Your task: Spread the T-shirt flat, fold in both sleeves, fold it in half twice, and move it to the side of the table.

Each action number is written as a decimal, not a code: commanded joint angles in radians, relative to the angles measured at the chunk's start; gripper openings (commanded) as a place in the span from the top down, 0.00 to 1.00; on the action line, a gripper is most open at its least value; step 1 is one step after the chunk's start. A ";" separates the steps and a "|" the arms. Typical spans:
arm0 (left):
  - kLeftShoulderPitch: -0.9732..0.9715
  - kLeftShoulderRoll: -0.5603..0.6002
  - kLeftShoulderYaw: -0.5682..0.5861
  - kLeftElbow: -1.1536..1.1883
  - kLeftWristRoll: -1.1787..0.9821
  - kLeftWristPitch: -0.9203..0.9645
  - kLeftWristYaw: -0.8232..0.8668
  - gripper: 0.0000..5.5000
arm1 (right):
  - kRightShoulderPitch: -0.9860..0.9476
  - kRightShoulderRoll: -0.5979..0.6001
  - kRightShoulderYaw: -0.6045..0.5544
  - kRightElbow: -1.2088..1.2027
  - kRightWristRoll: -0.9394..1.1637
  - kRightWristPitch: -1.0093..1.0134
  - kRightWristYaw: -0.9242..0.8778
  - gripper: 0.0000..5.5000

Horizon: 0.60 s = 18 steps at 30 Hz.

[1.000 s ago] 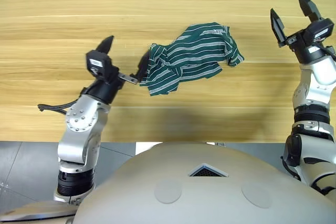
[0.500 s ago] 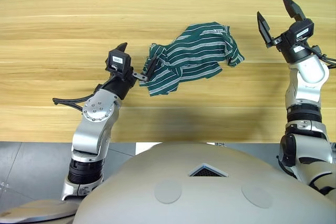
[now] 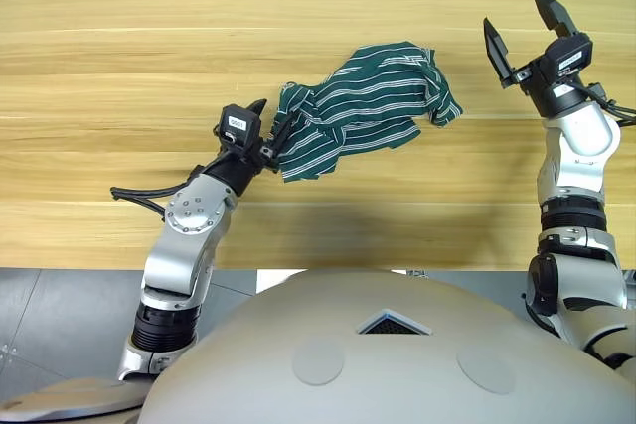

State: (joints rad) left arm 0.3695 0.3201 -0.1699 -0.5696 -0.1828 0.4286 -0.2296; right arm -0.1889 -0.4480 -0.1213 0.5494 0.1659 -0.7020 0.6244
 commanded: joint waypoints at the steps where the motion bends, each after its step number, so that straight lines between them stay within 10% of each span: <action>1: -0.004 -0.001 0.010 0.012 0.009 0.008 -0.006 0.69 | -0.001 0.003 0.004 -0.035 0.012 0.017 0.002 0.40; 12: 0.076 -0.031 0.052 -0.056 -0.070 -0.019 -0.030 0.99 | 0.139 -0.060 0.088 -0.244 0.073 0.116 0.172 0.40; 18: 0.119 -0.032 0.072 -0.144 -0.178 -0.020 -0.085 0.99 | 0.324 -0.096 0.146 -0.532 0.137 0.378 0.211 0.40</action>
State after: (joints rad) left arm 0.4808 0.2806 -0.1064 -0.7007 -0.3509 0.4089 -0.3055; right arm 0.1253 -0.5278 0.0144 0.0661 0.3102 -0.3928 0.8498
